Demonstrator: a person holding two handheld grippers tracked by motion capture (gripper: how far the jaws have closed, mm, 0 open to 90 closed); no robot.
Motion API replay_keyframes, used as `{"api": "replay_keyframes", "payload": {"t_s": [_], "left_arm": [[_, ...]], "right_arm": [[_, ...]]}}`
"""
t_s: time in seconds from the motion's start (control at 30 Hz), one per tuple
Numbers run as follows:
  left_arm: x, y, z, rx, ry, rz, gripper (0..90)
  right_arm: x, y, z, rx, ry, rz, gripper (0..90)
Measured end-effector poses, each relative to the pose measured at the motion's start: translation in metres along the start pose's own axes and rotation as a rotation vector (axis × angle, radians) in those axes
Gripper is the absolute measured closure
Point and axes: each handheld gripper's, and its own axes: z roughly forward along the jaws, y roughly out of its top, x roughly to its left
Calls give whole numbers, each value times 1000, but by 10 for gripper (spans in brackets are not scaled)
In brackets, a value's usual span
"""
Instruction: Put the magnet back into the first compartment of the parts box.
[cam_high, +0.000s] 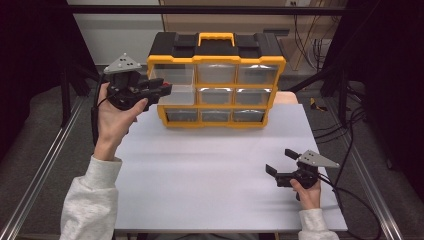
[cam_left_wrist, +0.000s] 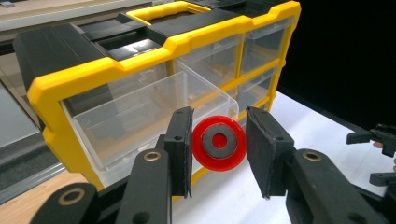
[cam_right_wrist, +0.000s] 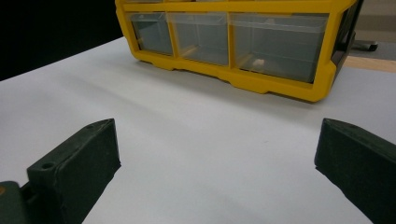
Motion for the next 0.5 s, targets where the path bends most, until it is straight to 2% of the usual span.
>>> {"api": "replay_keyframes", "payload": {"t_s": [0.27, 0.5], "left_arm": [[6, 6, 6, 3, -3, -18, 621], [8, 11, 9, 6, 12, -9, 622]], "right_arm": [[0, 0, 0, 2, -2, 0, 4], [0, 0, 0, 3, 0, 0, 4]]}}
